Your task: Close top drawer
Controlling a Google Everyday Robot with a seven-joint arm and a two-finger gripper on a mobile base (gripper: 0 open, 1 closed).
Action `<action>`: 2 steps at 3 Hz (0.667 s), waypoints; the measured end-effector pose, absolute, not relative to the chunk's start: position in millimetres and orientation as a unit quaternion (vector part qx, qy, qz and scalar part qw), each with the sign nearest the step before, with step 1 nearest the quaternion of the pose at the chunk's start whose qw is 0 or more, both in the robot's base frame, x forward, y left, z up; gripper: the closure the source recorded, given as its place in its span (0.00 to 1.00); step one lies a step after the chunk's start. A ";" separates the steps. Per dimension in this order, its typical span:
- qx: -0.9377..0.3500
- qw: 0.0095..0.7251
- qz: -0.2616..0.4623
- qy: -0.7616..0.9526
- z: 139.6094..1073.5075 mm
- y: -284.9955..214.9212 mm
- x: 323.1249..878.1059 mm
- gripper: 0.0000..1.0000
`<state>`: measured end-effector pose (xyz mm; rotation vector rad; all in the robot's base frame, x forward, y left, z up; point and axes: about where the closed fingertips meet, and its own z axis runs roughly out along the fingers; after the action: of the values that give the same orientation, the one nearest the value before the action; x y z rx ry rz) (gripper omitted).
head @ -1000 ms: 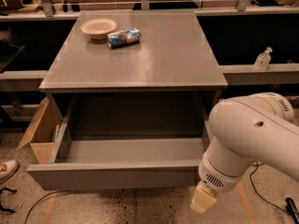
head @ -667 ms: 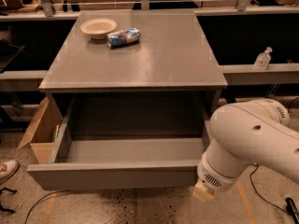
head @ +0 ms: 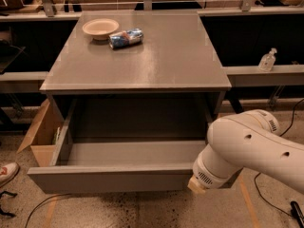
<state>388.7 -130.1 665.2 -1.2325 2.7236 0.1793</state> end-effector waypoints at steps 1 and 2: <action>-0.385 0.090 0.056 0.917 657.9 -129.2 406.0 1.00; -0.370 0.122 0.066 0.919 655.6 -120.7 428.9 1.00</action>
Offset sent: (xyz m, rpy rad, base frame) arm 0.0685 0.0181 -0.0129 0.1124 -0.1263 -0.1287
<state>428.9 -120.7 655.6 -1.0791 2.6817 0.1923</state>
